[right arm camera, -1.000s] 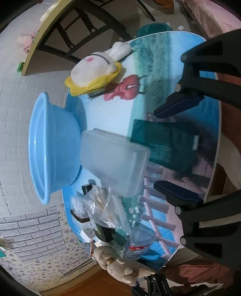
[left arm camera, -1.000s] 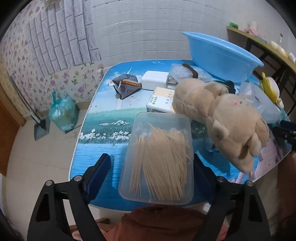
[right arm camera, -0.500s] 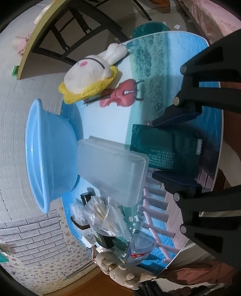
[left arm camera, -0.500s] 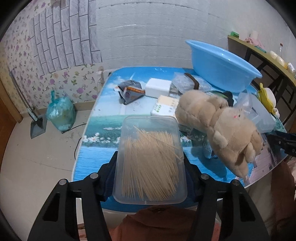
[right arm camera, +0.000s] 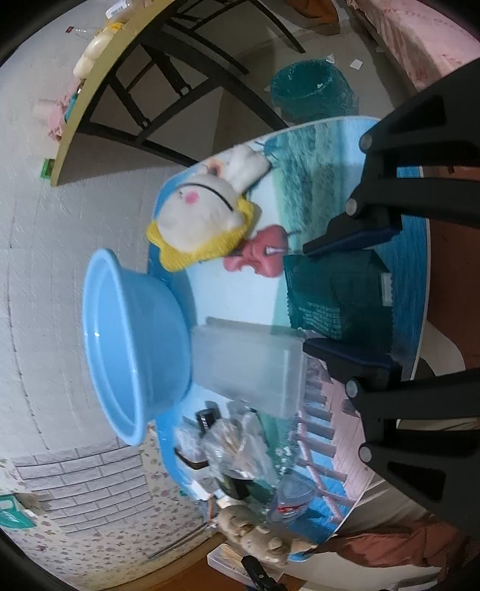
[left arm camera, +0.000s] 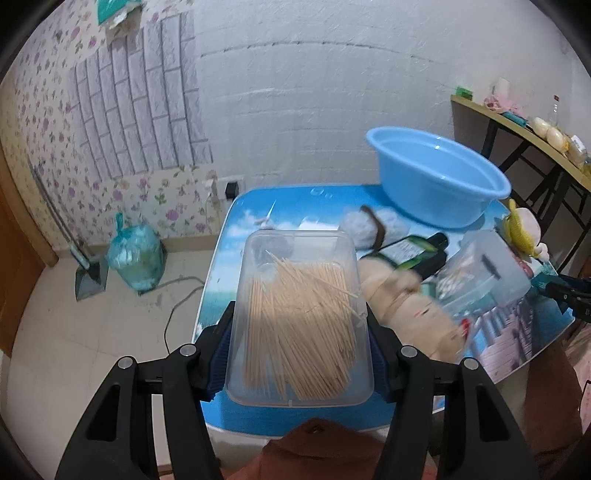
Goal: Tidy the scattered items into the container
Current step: 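Hold the clear toothpick box in the left tool while the right tool grasps the green snack packet, then carry the toothpick box and green packet over the blue basin and release both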
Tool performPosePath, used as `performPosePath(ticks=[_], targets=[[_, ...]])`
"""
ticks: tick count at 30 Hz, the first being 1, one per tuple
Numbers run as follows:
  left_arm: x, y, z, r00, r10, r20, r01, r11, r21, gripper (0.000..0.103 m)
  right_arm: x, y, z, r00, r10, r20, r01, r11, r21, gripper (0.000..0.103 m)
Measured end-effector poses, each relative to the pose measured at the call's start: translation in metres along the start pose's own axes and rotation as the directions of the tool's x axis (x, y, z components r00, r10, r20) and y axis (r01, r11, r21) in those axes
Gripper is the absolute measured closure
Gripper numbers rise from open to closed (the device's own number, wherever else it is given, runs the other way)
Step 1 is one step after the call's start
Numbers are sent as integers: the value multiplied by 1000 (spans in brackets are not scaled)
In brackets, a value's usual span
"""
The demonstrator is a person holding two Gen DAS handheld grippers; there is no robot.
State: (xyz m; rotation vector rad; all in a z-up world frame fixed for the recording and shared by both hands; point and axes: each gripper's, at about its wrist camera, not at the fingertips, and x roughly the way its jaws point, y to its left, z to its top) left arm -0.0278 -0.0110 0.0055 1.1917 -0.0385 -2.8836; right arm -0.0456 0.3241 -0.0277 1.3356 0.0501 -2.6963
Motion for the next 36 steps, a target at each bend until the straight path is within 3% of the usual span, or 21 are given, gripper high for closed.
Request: performPosePath(ticks=[9, 18, 29, 36], targets=[[-12, -39, 31, 997, -67, 28, 64, 995, 78, 43, -28, -9, 24, 992, 68, 108, -69, 998, 7, 59], [-2, -87, 70, 989, -141, 34, 135, 982, 130, 43, -33, 4, 54, 969, 167, 183, -162, 986, -38, 59], [33, -129, 117, 986, -163, 25, 155, 967, 201, 43, -10, 13, 93, 942, 248, 224, -235, 968, -84, 59], [65, -155, 143, 983, -185, 5, 179, 956, 234, 43, 11, 9, 112, 940, 259, 222, -247, 966, -79, 59]])
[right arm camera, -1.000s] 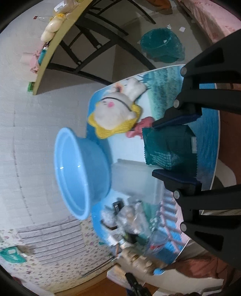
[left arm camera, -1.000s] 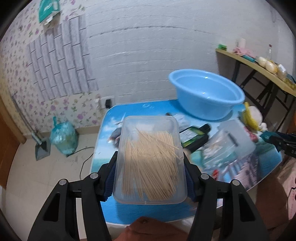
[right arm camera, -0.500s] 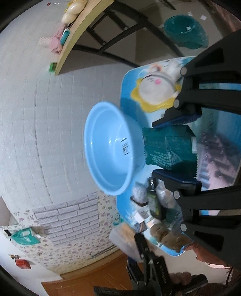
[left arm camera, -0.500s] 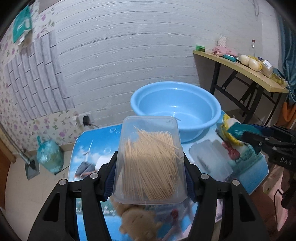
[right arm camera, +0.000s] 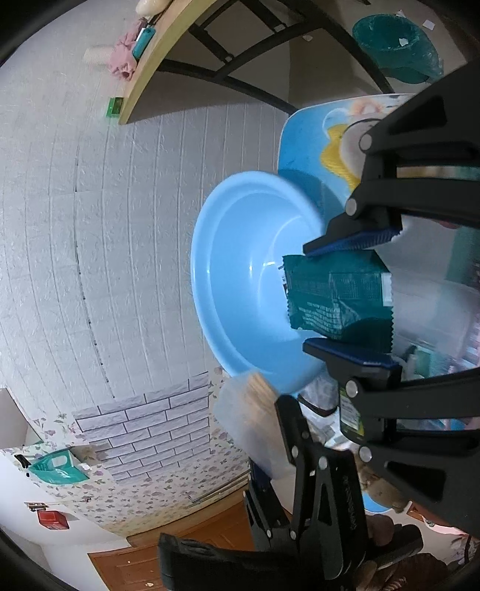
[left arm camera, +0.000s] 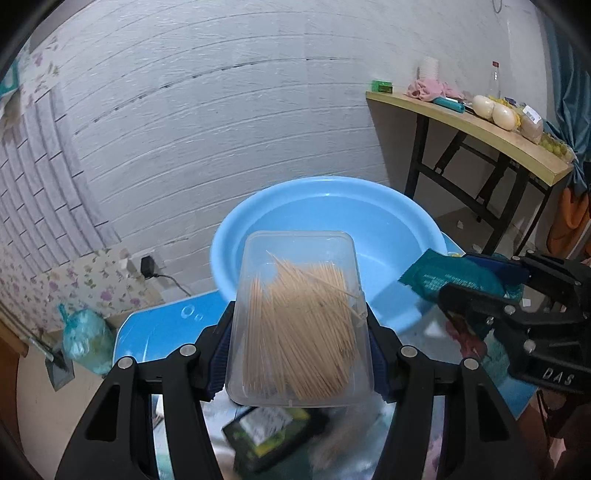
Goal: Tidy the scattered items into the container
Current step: 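Carry the toothpick box and green packet over the blue basin and release both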
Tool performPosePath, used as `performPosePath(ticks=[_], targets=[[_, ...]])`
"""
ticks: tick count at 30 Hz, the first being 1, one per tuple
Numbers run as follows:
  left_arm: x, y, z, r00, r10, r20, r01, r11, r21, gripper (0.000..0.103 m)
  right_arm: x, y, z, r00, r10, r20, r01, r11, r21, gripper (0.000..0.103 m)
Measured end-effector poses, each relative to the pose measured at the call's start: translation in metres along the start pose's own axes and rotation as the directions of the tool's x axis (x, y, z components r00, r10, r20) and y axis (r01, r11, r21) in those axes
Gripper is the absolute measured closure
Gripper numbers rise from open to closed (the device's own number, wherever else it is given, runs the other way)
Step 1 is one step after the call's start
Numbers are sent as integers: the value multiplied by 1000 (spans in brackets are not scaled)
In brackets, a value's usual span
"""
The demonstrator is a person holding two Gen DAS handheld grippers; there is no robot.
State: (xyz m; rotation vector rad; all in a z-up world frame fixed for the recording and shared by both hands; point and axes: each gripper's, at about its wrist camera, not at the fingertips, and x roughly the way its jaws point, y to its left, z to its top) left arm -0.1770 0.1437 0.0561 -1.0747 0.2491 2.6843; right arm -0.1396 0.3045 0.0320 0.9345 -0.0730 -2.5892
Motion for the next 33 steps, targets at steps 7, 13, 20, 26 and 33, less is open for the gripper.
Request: performPosePath(ticks=[7, 13, 20, 26, 33], targets=[[33, -5, 16, 999, -24, -26, 24, 999, 28, 43, 23, -14, 10, 1000, -6, -14, 6, 1000, 12, 59], [53, -7, 19, 997, -40, -69, 42, 999, 29, 41, 38, -25, 11, 999, -12, -33, 13, 999, 30, 59], [50, -3, 16, 998, -38, -56, 40, 999, 28, 39, 47, -26, 11, 999, -18, -46, 20, 999, 40, 58], [41, 4, 11, 998, -31, -55, 32, 999, 9, 39, 47, -20, 11, 998, -25, -57, 28, 999, 40, 57], [13, 18, -3, 1000, -7, -29, 6, 1000, -25, 27, 33, -12, 6, 998, -33, -50, 34, 999, 24, 57]])
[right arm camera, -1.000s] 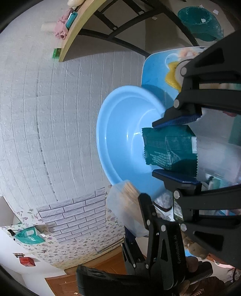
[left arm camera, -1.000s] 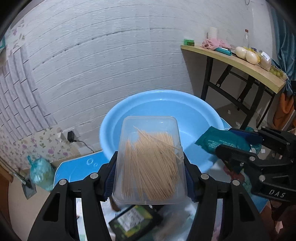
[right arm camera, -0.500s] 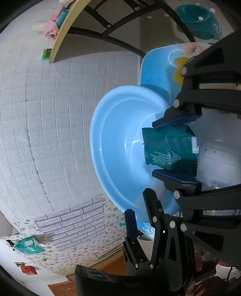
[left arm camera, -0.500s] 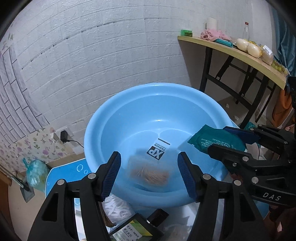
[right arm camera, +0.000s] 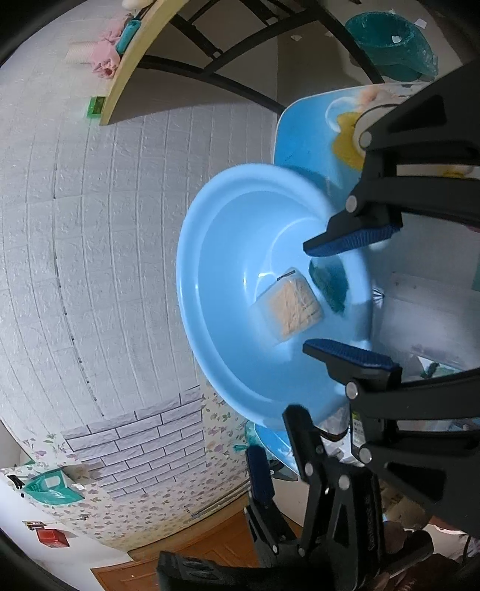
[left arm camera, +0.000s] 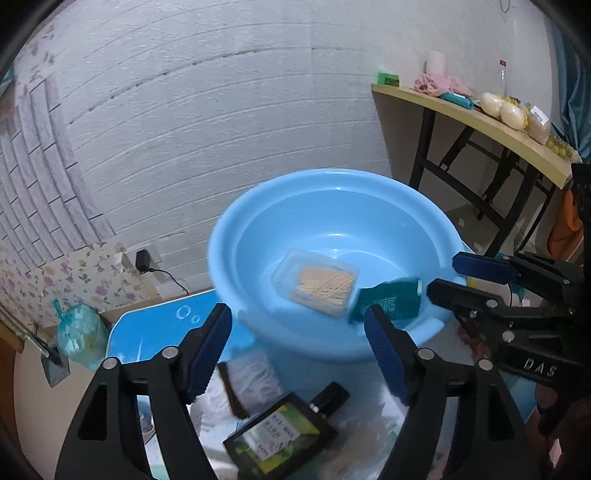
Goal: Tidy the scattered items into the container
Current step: 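Carry the toothpick box and green packet over the blue basin and release both, then grasp the brown teddy bear with the left tool while the right tool grasps the clear plastic box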
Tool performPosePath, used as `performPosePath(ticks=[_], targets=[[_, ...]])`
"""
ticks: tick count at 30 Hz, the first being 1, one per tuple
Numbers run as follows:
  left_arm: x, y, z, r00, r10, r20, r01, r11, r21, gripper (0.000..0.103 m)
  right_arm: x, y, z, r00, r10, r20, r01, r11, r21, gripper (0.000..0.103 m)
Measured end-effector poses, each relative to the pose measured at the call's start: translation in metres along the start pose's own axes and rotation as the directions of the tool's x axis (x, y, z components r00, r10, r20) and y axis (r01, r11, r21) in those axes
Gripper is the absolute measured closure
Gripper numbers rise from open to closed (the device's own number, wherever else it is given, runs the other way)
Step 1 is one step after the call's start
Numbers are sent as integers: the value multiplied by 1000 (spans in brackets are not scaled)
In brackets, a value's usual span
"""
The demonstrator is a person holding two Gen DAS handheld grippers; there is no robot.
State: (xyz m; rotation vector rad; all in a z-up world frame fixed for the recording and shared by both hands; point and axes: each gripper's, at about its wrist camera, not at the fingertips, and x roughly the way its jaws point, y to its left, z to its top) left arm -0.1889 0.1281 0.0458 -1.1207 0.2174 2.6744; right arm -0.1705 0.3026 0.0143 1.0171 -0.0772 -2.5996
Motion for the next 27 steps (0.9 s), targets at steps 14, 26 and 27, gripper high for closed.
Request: performPosePath(ticks=[14, 26, 27], targets=[[-73, 37, -58, 995, 87, 56, -80, 991, -110, 4, -46, 19, -30, 999, -53, 3, 53, 999, 10, 57], [-95, 57, -122, 998, 64, 3, -62, 970, -235, 4, -52, 30, -64, 993, -83, -80, 89, 993, 82, 57], [-94, 57, -127, 998, 55, -3, -54, 968, -245, 4, -52, 32, -66, 992, -95, -82, 101, 992, 79, 56]])
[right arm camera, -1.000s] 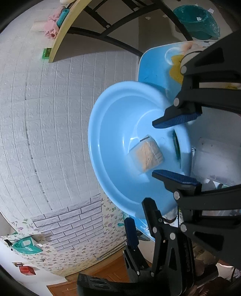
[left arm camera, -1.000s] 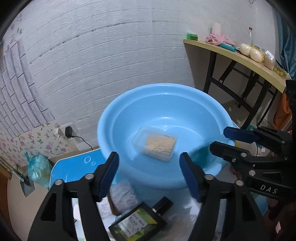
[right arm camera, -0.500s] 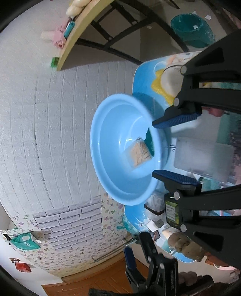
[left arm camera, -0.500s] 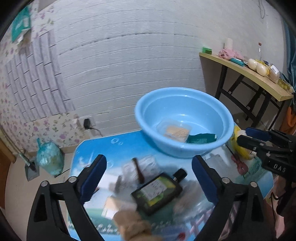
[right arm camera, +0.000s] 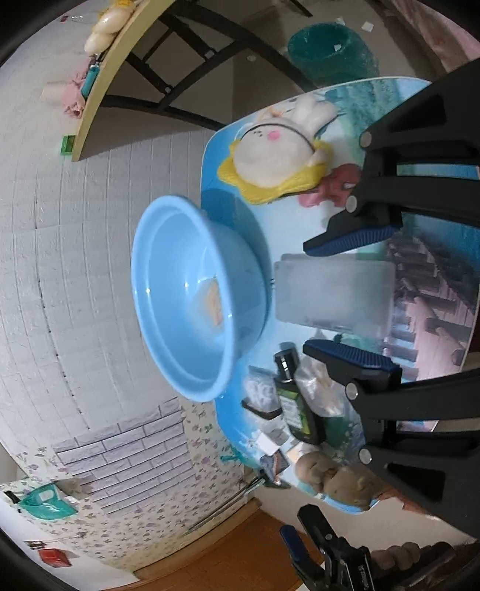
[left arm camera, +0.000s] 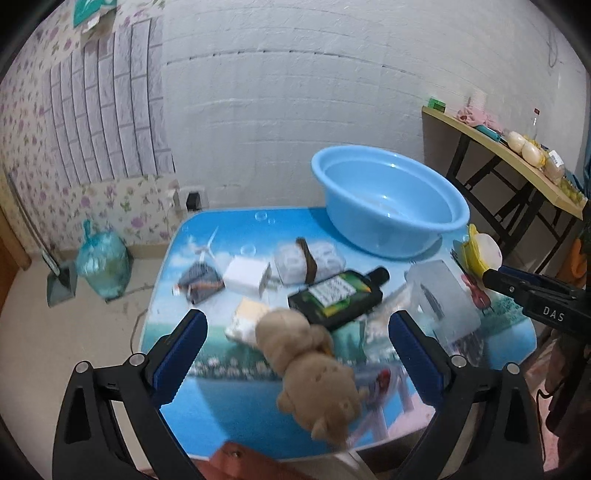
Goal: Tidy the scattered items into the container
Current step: 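Grasp the brown teddy bear with the left tool while the right tool grasps the clear plastic box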
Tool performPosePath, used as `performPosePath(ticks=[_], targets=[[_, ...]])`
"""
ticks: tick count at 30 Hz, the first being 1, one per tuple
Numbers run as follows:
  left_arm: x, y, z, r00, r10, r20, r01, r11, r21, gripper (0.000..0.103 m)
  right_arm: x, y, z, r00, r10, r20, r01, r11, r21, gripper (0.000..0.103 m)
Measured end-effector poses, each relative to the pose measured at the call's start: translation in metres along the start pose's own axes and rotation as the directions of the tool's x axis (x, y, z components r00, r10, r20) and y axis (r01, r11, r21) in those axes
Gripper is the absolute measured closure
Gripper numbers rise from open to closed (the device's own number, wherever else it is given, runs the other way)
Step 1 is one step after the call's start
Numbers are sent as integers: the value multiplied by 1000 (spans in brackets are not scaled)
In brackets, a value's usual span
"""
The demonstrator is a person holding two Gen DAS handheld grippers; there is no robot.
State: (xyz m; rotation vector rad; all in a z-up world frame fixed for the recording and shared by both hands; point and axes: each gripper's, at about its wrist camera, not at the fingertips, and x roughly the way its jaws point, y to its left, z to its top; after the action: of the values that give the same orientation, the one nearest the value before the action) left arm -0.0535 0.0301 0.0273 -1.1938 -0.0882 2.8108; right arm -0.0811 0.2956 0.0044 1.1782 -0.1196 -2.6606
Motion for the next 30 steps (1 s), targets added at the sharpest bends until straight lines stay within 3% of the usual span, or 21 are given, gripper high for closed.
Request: performPosePath(ticks=[9, 12, 19, 21, 23, 24, 25, 30], targets=[[15, -7, -23, 997, -40, -69, 39, 999, -17, 4, 0, 0, -20, 999, -37, -27, 36, 999, -11, 49], [19, -6, -26, 997, -36, -73, 35, 999, -13, 4, 3, -2, -24, 998, -33, -46, 33, 999, -8, 33], [25, -6, -31, 994, -61, -95, 60, 998, -15, 4, 8, 1, -30, 997, -39, -60, 38, 999, -17, 26], [27, -4, -32, 993, -65, -100, 64, 998, -18, 13, 9, 2, -31, 997, -39, -67, 38, 999, -21, 26], [30, -1, -33, 990, -77, -117, 73, 997, -33, 37, 11, 4, -32, 996, -40, -74, 38, 999, -27, 26], [31, 0, -33, 987, -92, -129, 87, 995, -43, 42, 12, 4, -33, 996, -42, -77, 40, 999, -29, 25], [33, 3, -34, 983, -118, -140, 110, 992, -61, 53, 13, 5, -33, 996, -44, -80, 41, 999, -31, 25], [29, 4, -35, 988, -95, -123, 92, 995, -36, 53, 18, 6, -34, 994, -49, -96, 47, 998, -30, 25]])
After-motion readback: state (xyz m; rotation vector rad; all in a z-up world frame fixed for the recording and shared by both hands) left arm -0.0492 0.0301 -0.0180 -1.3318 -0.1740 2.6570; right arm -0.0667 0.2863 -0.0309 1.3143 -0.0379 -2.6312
